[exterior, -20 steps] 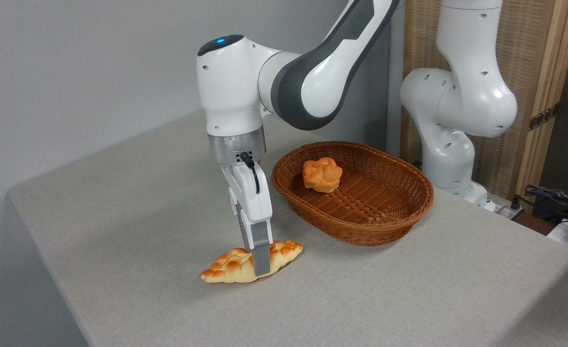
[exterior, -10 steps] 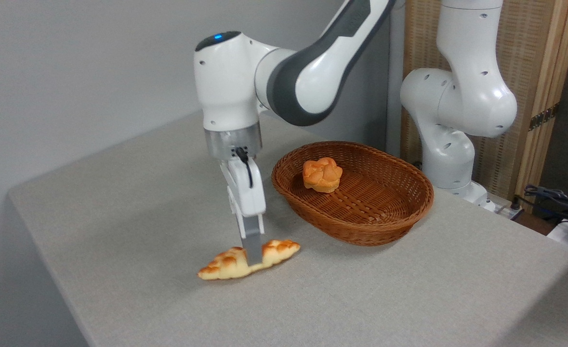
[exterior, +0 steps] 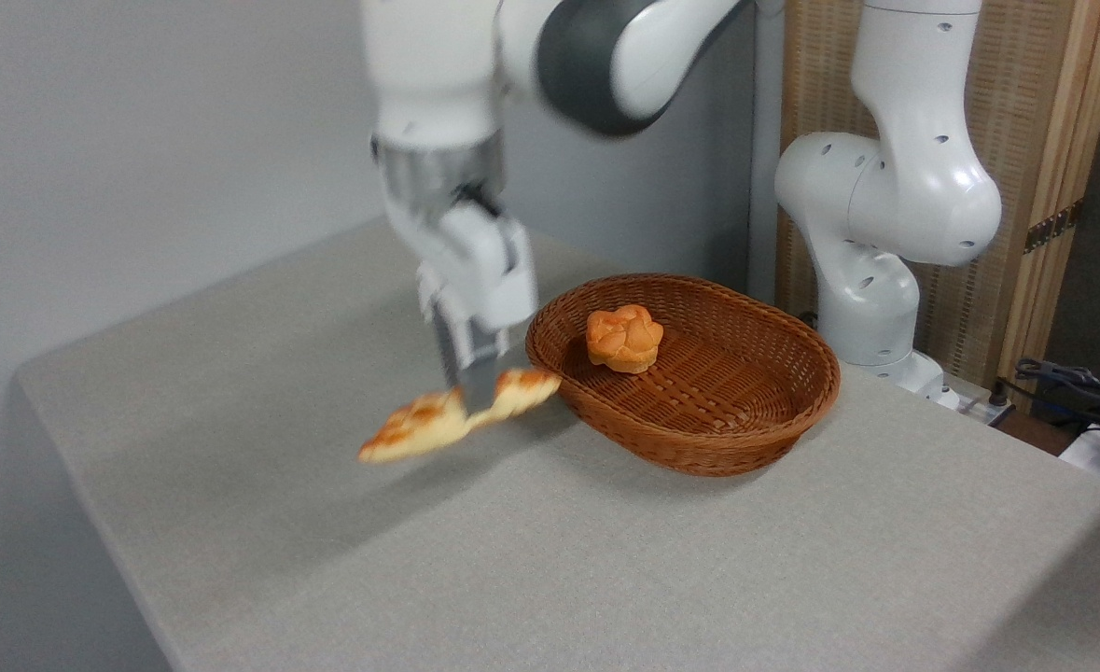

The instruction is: Put bread into the basket

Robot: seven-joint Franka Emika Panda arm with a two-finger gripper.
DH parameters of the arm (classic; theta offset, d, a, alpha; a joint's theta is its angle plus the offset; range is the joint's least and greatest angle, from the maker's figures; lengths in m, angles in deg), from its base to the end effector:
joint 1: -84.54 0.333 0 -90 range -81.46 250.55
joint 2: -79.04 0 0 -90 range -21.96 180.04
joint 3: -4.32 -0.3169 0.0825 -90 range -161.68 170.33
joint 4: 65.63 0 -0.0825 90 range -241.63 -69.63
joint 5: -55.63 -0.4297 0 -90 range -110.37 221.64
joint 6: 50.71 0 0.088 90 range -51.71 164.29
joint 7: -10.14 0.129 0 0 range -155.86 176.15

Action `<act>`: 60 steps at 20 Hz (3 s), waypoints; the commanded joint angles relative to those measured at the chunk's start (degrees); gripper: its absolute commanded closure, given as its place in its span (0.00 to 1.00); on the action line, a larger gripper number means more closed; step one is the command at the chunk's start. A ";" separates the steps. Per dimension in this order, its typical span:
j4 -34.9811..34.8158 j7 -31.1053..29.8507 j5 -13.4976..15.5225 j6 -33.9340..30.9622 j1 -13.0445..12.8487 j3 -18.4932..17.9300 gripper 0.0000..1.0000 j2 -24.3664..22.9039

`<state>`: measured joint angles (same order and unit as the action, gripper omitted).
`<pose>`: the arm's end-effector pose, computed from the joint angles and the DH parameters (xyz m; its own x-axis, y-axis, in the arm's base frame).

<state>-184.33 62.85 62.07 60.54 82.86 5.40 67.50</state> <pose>0.5484 -0.0367 0.4901 0.5929 -0.7956 0.1242 -0.8024 -0.5968 0.0076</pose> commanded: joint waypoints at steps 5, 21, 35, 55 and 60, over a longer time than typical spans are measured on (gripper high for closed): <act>-8.11 0.90 -0.53 -23.27 -8.30 -10.62 0.88 -12.70; -13.93 0.90 -11.09 -27.58 -21.43 -24.02 0.00 -14.13; 4.14 0.56 -5.57 -20.67 -18.02 -16.57 0.00 -8.35; 27.12 -12.90 -6.26 -21.69 -1.57 1.03 0.00 9.25; 26.85 -10.96 -6.26 -23.36 -1.57 0.94 0.00 8.99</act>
<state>-158.81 50.62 56.61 39.18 80.68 5.83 76.04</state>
